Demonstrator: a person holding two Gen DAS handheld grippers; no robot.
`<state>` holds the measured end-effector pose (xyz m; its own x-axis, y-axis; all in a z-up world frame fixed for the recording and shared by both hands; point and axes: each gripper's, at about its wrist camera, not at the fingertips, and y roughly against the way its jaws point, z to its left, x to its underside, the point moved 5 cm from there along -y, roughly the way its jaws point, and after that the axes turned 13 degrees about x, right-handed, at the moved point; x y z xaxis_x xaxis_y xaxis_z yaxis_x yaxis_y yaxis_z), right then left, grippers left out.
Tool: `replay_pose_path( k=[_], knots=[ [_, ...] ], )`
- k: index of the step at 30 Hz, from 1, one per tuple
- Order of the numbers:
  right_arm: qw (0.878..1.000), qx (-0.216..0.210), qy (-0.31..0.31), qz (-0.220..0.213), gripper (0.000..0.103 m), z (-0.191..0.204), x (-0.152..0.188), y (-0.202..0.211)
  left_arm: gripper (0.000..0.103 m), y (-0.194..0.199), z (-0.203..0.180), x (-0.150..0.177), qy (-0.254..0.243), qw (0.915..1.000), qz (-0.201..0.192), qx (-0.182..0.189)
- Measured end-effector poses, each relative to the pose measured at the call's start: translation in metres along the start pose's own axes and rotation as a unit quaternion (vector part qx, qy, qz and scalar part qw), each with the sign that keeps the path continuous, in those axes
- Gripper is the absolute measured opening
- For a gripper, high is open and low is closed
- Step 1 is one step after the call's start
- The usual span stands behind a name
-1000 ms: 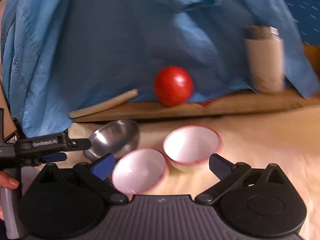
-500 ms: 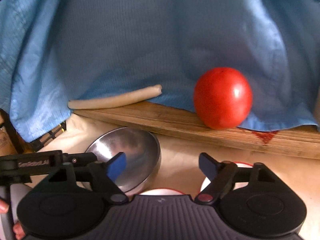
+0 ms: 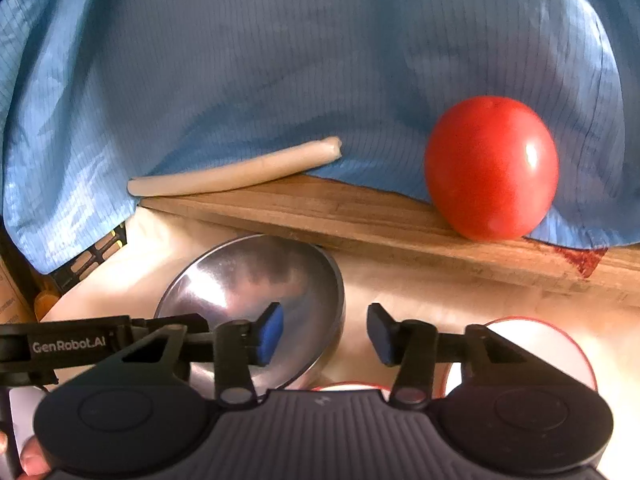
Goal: Organize plates and bowls
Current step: 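Lift the steel bowl with both grippers toward the plate stack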
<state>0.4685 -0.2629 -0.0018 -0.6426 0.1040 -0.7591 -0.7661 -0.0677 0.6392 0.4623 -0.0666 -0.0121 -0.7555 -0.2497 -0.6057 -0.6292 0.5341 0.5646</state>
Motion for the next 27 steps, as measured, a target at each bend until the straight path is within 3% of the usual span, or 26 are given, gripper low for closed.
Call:
replay_pose_path(
  k=[4, 9, 19, 27],
  knots=[
    [1.000, -0.009, -0.010, 0.007, 0.036, 0.001, 0.002, 0.000, 0.025, 0.001, -0.001, 0.001, 0.005, 0.9999, 0.001, 0.015],
    [1.000, -0.005, -0.025, 0.012, 0.026, 0.001, 0.003, 0.001, 0.023, 0.004, 0.000, 0.002, 0.006, 1.0000, -0.003, 0.006],
    [0.999, -0.022, -0.033, -0.008, 0.022, 0.014, 0.002, 0.028, 0.021, 0.045, -0.006, -0.002, -0.005, 0.9993, -0.037, -0.001],
    [0.998, -0.036, -0.045, -0.031, 0.022, 0.002, 0.006, 0.070, 0.021, 0.079, -0.031, 0.003, -0.018, 0.9981, -0.055, 0.022]
  ],
)
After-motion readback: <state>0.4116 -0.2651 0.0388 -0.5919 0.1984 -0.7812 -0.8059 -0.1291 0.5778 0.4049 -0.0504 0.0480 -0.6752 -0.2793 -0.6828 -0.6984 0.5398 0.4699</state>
